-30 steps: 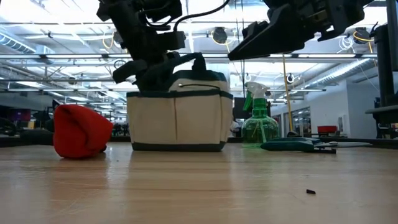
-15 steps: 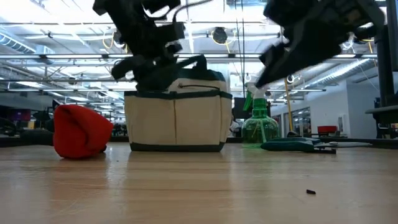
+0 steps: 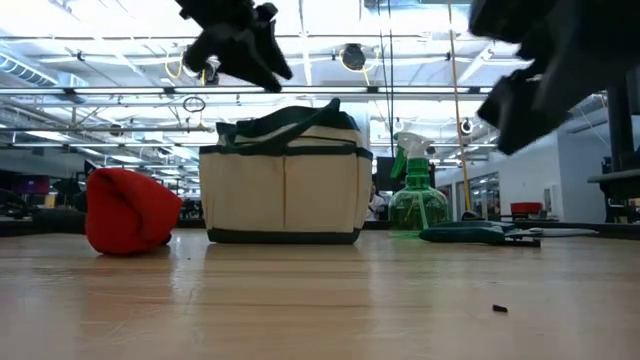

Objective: Pick & Place Garden tools in Gardening bag
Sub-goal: Put the brown hand rake into the light brown gardening bag

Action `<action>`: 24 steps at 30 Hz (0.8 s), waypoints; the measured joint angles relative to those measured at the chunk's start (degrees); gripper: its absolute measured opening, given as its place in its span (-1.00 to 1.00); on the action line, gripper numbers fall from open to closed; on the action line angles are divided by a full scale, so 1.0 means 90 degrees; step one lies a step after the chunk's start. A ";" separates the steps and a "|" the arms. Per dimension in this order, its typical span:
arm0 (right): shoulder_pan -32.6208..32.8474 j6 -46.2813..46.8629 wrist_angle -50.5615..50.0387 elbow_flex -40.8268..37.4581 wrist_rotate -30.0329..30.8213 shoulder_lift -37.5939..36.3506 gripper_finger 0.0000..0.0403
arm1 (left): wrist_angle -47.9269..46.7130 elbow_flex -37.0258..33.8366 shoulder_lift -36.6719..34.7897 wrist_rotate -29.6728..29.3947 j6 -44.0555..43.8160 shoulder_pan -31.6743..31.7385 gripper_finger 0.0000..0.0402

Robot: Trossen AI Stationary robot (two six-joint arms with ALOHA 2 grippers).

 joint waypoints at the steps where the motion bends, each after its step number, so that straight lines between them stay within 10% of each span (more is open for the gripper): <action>1: 0.0113 0.0107 0.0024 0.0000 0.0080 0.0053 -0.03 | -0.0099 -0.0019 -0.0061 0.0003 -0.0066 0.0000 0.12; 24: 0.2472 0.4031 -0.0896 -0.0002 0.0496 0.0253 -0.10 | 0.0531 -0.0011 -0.0057 0.0003 -0.0512 0.0019 0.12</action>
